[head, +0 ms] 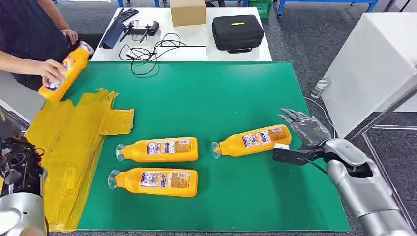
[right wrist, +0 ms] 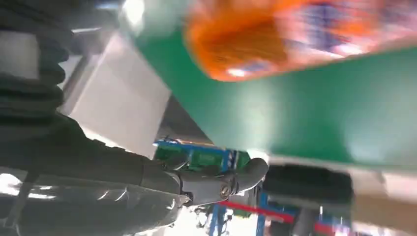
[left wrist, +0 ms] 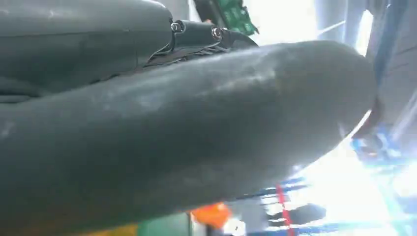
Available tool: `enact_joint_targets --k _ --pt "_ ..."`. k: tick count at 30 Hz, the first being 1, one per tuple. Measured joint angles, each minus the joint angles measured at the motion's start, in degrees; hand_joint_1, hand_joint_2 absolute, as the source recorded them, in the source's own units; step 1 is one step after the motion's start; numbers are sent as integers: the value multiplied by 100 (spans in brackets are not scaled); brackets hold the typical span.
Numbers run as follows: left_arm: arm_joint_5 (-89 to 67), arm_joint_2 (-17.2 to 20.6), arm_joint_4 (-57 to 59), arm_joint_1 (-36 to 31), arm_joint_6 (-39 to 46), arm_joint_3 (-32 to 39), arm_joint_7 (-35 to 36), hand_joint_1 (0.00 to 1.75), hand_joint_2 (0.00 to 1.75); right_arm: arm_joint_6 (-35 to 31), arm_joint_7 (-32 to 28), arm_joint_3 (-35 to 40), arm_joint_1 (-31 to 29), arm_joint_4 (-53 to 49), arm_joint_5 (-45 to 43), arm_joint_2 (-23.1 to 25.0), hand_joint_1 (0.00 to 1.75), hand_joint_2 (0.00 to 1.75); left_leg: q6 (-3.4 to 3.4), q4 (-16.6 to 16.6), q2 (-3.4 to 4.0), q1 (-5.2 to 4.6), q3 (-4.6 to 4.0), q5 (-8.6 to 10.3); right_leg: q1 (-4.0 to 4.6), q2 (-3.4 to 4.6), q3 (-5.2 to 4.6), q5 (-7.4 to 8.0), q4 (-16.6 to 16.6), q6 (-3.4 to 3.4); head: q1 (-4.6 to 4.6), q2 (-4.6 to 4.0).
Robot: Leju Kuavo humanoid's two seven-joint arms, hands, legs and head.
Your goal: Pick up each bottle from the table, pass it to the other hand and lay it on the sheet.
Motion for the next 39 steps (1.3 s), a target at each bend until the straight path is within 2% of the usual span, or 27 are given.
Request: enact_joint_targets --k 7,14,20,24,34,39 --pt "74 -105 -323 84 11 -382 -2 0 0 63 -78 181 -304 478 50 -382 0 175 0 0 6 4 0 0 5 0 -2 0 0 0 -2 0" --pt "770 -111 -608 264 109 -634 -2 0 0 275 -271 599 -708 850 168 -404 0 175 0 -2 12 13 -4 0 5 7 -2 0 4 0 -2 -2" --pt "1228 -54 -1010 565 175 -749 -2 0 0 485 -441 1327 -1631 1619 280 141 0 175 -2 -1 15 18 2 4 9 16 -3 1 7 0 0 0" --pt "1291 -15 -1178 666 175 -751 -2 0 0 468 -446 1645 -1995 1977 256 577 0 175 -1 -1 11 21 3 5 14 14 -3 1 9 0 -2 -2" --pt "1309 50 -1313 758 177 -758 -2 0 0 448 -446 1932 -2191 2308 238 984 0 175 -1 0 6 18 -3 5 8 9 -2 0 10 0 0 -2" --pt "1309 53 -1339 765 203 -762 -2 0 0 194 -384 2002 -2203 2520 201 1253 0 175 -1 0 12 19 -2 5 10 10 -4 1 9 0 0 -2"
